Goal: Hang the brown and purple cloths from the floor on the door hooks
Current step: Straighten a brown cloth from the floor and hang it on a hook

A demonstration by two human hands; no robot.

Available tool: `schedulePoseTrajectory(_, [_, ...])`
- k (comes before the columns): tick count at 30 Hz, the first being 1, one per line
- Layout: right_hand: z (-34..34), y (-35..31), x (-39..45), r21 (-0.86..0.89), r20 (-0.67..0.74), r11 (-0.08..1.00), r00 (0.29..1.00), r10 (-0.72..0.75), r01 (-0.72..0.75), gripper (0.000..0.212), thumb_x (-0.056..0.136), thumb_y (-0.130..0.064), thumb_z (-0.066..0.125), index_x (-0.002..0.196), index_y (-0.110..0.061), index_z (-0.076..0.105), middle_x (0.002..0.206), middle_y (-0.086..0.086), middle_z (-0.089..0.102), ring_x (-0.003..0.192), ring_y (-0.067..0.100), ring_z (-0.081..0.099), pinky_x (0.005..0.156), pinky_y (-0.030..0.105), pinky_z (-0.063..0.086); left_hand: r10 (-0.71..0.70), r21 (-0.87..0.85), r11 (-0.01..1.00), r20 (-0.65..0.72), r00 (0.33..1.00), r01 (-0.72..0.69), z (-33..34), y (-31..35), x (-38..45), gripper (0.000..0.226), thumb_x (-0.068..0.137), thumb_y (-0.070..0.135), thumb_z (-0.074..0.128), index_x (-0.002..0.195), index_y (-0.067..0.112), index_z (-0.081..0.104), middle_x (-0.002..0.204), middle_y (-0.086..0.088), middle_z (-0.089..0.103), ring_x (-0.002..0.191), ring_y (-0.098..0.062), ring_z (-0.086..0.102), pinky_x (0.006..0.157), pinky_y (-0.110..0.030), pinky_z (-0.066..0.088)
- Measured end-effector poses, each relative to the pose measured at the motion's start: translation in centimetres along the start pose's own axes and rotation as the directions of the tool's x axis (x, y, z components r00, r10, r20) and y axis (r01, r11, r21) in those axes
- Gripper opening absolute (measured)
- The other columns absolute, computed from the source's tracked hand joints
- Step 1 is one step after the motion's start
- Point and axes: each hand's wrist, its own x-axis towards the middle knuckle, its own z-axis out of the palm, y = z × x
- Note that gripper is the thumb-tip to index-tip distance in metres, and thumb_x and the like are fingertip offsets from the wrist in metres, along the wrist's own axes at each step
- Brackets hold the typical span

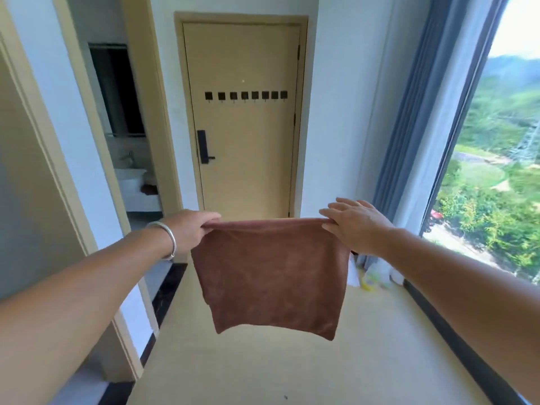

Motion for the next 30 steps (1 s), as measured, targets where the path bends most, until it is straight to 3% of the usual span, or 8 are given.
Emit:
schedulePoseTrajectory(4, [-6.6, 1.6, 1.7, 0.018, -0.06, 0.999, 0.997, 0.05, -0.049, 0.044, 0.1, -0.052, 0.024, 0.135, -0.036, 0.045, 0.141, -0.013, 0.047, 0.143, 0.014, 0.022, 0.116, 0.039, 0.014, 0.026, -0.009, 1.0, -0.177, 0.984, -0.028, -7.5, 2.2, 1.2, 0.03, 0.097, 0.021, 0.044, 0.085, 0.035, 0.068, 0.078, 0.013, 0.067, 0.076, -0.012, 0.061, 0.06, -0.028, 0.044])
schedulePoseTrajectory(7, [-10.8, 2.7, 2.3, 0.045, -0.127, 0.997, 0.989, 0.075, -0.07, 0.044, 0.1, -0.052, 0.025, 0.135, -0.037, 0.046, 0.141, -0.013, 0.047, 0.143, 0.014, 0.022, 0.116, 0.04, 0.014, 0.036, 0.012, 0.999, -0.267, 0.963, -0.034, -11.7, 4.3, 1.4, 0.035, 0.098, 0.021, 0.044, 0.07, 0.029, 0.063, 0.068, 0.007, 0.064, 0.067, -0.014, 0.059, 0.055, -0.028, 0.037])
schedulePoseTrajectory(12, [-14.3, 4.1, 2.4, 0.043, -0.175, 0.997, 0.982, 0.07, -0.064, 0.043, 0.1, -0.051, 0.025, 0.135, -0.038, 0.048, 0.142, -0.014, 0.047, 0.143, 0.013, 0.021, 0.117, 0.04, 0.014, 0.037, 0.116, 0.993, -0.335, 0.942, 0.002, -14.7, 6.4, 1.1, 0.036, 0.099, 0.023, 0.039, 0.07, 0.025, 0.06, 0.066, 0.004, 0.062, 0.062, -0.016, 0.057, 0.052, -0.027, 0.034])
schedulePoseTrajectory(21, [-13.3, 5.1, 5.0, 0.102, -0.193, 0.994, 0.98, 0.054, -0.035, 0.041, 0.101, -0.046, 0.028, 0.125, -0.033, 0.058, 0.134, -0.013, 0.054, 0.141, 0.013, 0.025, 0.117, 0.043, 0.016, -0.014, 0.257, 0.959, -0.384, 0.923, 0.121, -14.0, 6.6, 2.7, 0.036, 0.099, 0.025, 0.032, 0.073, 0.027, 0.056, 0.07, 0.008, 0.061, 0.066, -0.011, 0.058, 0.054, -0.027, 0.038])
schedulePoseTrajectory(25, [-12.5, 4.6, 8.9, 0.09, -0.205, 0.996, 0.978, 0.027, -0.008, 0.04, 0.101, -0.046, 0.027, 0.116, -0.032, 0.062, 0.118, -0.012, 0.059, 0.128, 0.012, 0.038, 0.113, 0.038, 0.023, -0.031, 0.271, 0.952, -0.383, 0.923, 0.144, -14.2, 3.8, 5.1, 0.036, 0.098, 0.022, 0.03, 0.078, 0.031, 0.057, 0.073, 0.012, 0.061, 0.068, -0.009, 0.058, 0.059, -0.028, 0.044])
schedulePoseTrajectory(30, [-11.1, 3.3, 16.1, 0.096, -0.206, 0.995, 0.978, 0.01, 0.01, 0.038, 0.101, -0.045, 0.029, 0.113, -0.033, 0.063, 0.116, -0.012, 0.058, 0.126, 0.01, 0.038, 0.113, 0.038, 0.023, -0.011, 0.318, 0.939, -0.348, 0.937, 0.129, -14.7, -1.5, 10.3, 0.035, 0.098, 0.021, 0.03, 0.083, 0.028, 0.061, 0.079, 0.008, 0.063, 0.072, -0.012, 0.059, 0.062, -0.029, 0.047])
